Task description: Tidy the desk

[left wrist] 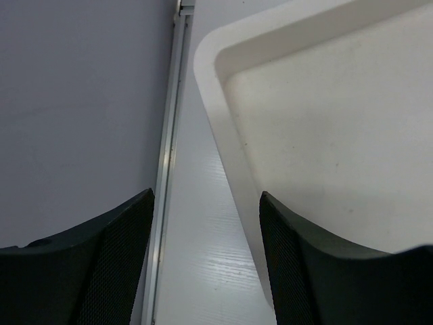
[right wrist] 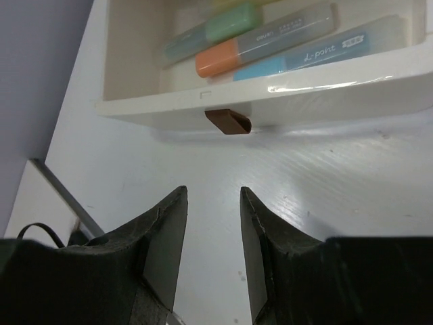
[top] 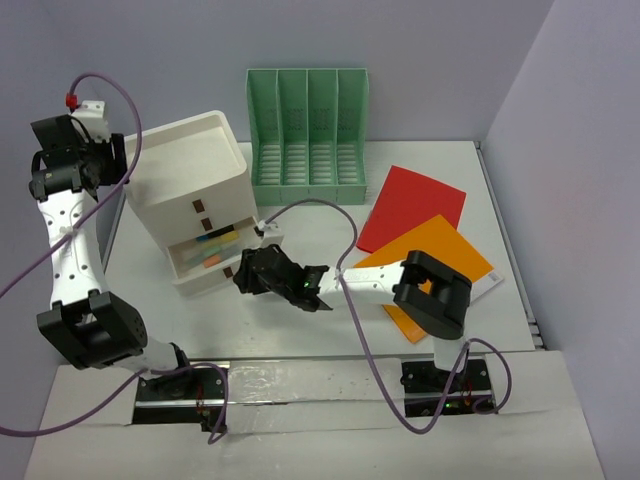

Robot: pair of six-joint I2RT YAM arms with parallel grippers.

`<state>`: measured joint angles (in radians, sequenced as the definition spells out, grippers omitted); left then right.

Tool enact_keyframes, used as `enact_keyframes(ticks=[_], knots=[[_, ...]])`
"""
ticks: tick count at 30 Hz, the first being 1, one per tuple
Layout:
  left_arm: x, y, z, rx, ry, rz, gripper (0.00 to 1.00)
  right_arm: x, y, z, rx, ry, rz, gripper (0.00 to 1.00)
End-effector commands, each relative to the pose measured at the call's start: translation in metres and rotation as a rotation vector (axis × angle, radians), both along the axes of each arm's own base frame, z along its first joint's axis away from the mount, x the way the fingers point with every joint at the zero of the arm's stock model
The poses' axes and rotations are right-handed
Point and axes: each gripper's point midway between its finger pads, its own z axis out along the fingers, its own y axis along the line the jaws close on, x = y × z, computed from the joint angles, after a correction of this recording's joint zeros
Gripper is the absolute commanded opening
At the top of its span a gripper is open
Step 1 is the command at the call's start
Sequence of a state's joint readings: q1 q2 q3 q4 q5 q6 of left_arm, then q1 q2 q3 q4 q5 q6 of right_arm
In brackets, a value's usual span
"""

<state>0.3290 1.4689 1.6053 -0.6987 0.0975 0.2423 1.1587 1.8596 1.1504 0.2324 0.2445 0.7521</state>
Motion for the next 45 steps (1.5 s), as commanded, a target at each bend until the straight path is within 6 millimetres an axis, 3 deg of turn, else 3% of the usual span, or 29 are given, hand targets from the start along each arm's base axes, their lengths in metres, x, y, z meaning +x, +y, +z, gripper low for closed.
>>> enact_keyframes(ticks=[1,5,12,21,29,35,45], knots=[[0.01,-0.01,0.004,-0.062,-0.049,-0.034,0.7,0.004,0.017,-0.02,0.068,0.095,-0.055,0.44],[0.011,-0.01,-0.014,-0.079,-0.024,-0.032,0.7,0.012,0.026,-0.036,0.05,0.144,-0.047,0.43],[0.011,-0.014,-0.038,-0.119,0.011,-0.042,0.68,0.039,0.034,-0.031,0.118,0.144,-0.087,0.43],[0.006,-0.016,-0.05,-0.126,0.02,-0.056,0.65,0.069,0.057,-0.035,0.184,0.192,-0.12,0.43],[0.003,-0.019,-0.056,-0.132,0.022,-0.081,0.64,0.101,0.069,0.0,0.257,0.09,-0.186,0.44],[0.003,-0.023,-0.049,-0.126,0.004,-0.106,0.64,0.123,0.072,0.001,0.282,0.081,-0.221,0.44],[0.006,-0.024,-0.04,-0.103,-0.014,-0.147,0.63,0.143,0.079,0.0,0.315,0.065,-0.261,0.45]])
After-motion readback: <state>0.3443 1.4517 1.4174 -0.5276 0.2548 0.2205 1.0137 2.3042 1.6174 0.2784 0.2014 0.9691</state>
